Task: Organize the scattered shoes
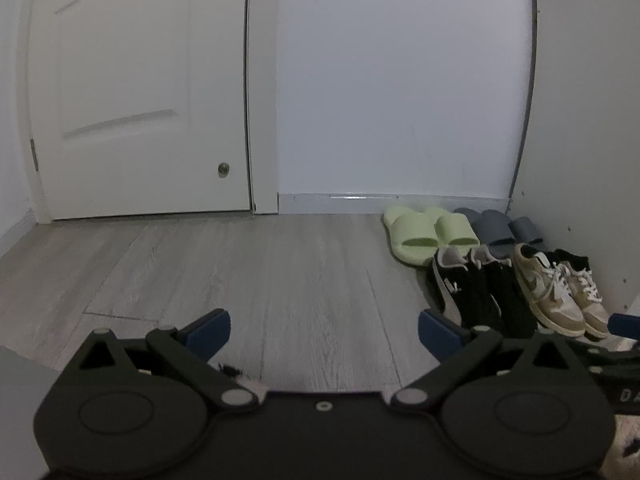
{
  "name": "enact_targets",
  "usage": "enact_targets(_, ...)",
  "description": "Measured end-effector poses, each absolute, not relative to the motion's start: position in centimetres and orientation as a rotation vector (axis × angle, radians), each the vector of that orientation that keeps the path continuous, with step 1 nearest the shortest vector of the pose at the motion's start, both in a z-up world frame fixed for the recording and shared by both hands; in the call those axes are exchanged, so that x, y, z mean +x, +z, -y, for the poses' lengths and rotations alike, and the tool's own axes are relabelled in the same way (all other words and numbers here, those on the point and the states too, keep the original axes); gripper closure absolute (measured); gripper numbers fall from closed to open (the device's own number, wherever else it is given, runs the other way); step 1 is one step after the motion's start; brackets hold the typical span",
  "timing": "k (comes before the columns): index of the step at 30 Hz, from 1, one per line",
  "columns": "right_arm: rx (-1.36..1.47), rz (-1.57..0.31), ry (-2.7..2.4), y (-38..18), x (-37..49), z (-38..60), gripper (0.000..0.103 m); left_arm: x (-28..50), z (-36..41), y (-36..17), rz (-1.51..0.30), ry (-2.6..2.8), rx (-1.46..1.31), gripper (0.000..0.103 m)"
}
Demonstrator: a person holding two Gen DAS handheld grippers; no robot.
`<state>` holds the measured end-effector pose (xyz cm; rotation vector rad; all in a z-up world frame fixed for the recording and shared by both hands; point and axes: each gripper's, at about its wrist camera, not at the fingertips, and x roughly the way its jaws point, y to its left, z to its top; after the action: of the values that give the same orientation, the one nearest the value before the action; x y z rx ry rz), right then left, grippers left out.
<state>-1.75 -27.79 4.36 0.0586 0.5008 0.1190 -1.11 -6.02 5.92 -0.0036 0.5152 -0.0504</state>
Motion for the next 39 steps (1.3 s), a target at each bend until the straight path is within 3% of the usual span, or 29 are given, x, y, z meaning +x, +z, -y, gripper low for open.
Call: enact_targets(39, 0.01, -0.489, 0.175, 4.7, -4.5, 25.5, 0.0, -4.5, 4.4, 5.3, -0.528, -0.013, -0.039, 0.005)
